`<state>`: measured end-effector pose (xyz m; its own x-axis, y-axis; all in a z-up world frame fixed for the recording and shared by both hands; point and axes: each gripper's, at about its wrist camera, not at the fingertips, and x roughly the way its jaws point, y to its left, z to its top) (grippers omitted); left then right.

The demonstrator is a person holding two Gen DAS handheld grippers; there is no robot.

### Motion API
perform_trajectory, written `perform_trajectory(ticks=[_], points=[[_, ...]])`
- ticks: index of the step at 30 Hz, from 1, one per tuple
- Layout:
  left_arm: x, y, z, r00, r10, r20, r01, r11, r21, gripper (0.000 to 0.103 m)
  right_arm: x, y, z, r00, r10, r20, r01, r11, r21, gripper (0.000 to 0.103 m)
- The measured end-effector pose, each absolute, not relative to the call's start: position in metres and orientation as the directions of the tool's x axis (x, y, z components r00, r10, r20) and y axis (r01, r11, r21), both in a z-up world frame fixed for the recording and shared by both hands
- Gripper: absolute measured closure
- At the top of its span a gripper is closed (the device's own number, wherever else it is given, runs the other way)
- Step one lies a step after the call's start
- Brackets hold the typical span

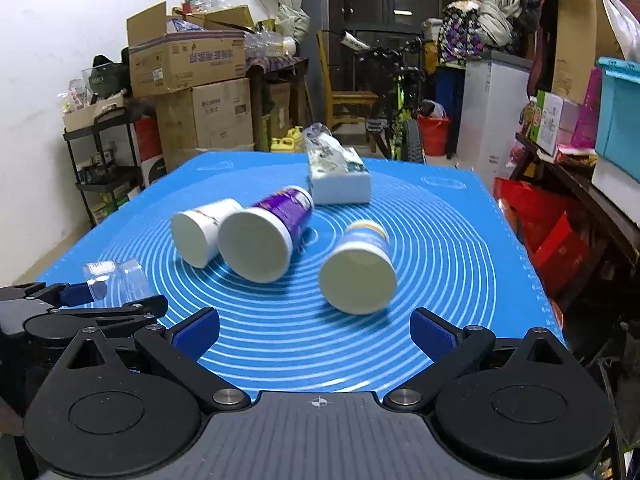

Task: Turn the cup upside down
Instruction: 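Lift the clear cup with the left gripper toward the right tool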

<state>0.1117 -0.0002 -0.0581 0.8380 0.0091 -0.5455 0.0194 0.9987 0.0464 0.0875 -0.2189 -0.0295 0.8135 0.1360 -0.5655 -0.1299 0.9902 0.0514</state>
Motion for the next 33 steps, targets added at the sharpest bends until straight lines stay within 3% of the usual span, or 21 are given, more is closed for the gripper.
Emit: perform_trajectory(ticks=[12, 13, 15, 20, 33], points=[[0.115, -0.009, -0.083, 0.791, 0.044, -0.61, -0.002, 0.998, 0.07, 0.031, 0.094, -0.214, -0.05, 0.782, 0.139, -0.608, -0.137, 0.989, 0.05, 0.002], [0.114, -0.01, -0.084, 0.791, 0.045, -0.61, 0.001, 0.997, 0.073, 0.03, 0.094, -0.214, -0.05, 0.781, 0.139, -0.609, -0.138, 0.989, 0.049, 0.002], [0.114, -0.01, -0.084, 0.793, 0.046, -0.607, 0.003, 0.997, 0.079, 0.016, 0.094, -0.214, -0.05, 0.78, 0.137, -0.611, -0.137, 0.989, 0.048, 0.002], [0.112, -0.01, -0.083, 0.786, 0.025, -0.618, 0.024, 0.997, 0.071, 0.015, 0.094, -0.214, -0.05, 0.779, 0.135, -0.612, -0.134, 0.99, 0.048, 0.002], [0.089, 0.001, -0.032, 0.811, -0.032, -0.584, 0.047, 0.999, 0.011, 0.011, 0.088, -0.209, -0.029, 0.805, 0.14, -0.576, -0.13, 0.99, 0.058, 0.002]])
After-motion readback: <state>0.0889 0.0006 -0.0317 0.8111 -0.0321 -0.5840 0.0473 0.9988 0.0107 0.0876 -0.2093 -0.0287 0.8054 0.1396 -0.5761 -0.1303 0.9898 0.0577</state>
